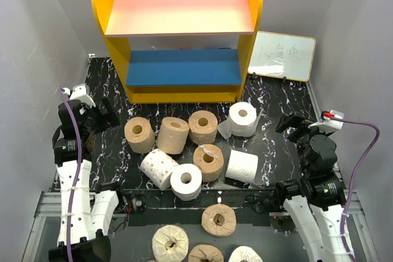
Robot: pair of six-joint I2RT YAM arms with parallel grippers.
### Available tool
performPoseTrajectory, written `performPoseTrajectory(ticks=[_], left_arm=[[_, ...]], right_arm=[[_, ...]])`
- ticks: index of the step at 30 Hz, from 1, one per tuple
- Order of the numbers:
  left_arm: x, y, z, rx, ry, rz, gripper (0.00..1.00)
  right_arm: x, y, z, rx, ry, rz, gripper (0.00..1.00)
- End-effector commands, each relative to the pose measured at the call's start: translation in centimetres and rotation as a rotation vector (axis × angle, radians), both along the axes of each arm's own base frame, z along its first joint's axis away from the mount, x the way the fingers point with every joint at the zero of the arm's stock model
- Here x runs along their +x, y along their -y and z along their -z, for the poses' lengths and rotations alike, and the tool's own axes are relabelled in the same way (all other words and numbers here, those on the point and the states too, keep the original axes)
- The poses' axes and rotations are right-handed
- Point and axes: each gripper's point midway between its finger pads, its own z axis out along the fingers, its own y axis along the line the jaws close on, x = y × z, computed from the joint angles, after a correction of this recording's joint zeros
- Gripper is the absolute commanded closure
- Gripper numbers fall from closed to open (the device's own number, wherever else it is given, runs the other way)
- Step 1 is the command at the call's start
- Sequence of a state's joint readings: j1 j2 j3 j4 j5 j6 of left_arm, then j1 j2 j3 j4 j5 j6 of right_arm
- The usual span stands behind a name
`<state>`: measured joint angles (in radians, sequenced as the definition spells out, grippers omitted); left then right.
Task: Place and organize the paper towels onto the shelf
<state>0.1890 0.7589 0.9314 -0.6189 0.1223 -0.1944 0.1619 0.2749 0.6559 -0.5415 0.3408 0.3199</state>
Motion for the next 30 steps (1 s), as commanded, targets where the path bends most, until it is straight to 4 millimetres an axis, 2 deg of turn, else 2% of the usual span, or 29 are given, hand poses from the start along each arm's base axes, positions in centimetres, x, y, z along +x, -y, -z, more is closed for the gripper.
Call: performPoseTrajectory(ticks=[1, 4, 8, 14, 18, 22, 25, 27, 30], left_arm=[[-0.8, 0.5, -0.7, -0.021, -0.023, 0.017, 0.01], [-0.9, -0.8, -0.6, 0.027, -0.031, -0.039, 0.01], [-1.2, -0.4, -0.9, 0.0, -0.023, -0.043, 0.01], [-1.3, -1.0, 0.8, 0.021, -0.151, -0.043, 0.01], [-0.8, -1.6, -0.6, 0.115, -0.138, 0.02, 0.01], [-1.4, -1.2, -2.1, 0.226, -0.072, 0.143, 0.01], [-2.2, 0.3, -2.3, 0.244, -0.052, 0.274, 0.01], [-2.3, 0.5, -2.1, 0.237, -0.062, 0.284, 0.01], [-1.9, -0.1, -1.4, 0.234, -0.104, 0.257, 0.01]], right_arm=[[0.3, -0.2, -1.3, 0.002, 0.054, -0.008, 0.01], [0.3, -0.1, -1.4, 0.006, 0.054, -0.001, 0.01], [0.9, -0.4, -0.8, -0.001, 0.023, -0.016, 0.01], [0.6, -0.4, -1.1, 0.001, 0.042, -0.017, 0.01], [-0.1, -0.2, -2.5, -0.007, 0.083, -0.021, 0.01], [-0.2, -1.5, -6.0, -0.117, 0.051, -0.13, 0.01], [1.4, -3.2, -8.4, -0.128, -0.053, -0.208, 0.01], [2.7, -5.0, -9.3, -0.117, -0.145, -0.283, 0.01], [4.3, -8.8, -8.3, -0.067, -0.33, -0.458, 0.01]])
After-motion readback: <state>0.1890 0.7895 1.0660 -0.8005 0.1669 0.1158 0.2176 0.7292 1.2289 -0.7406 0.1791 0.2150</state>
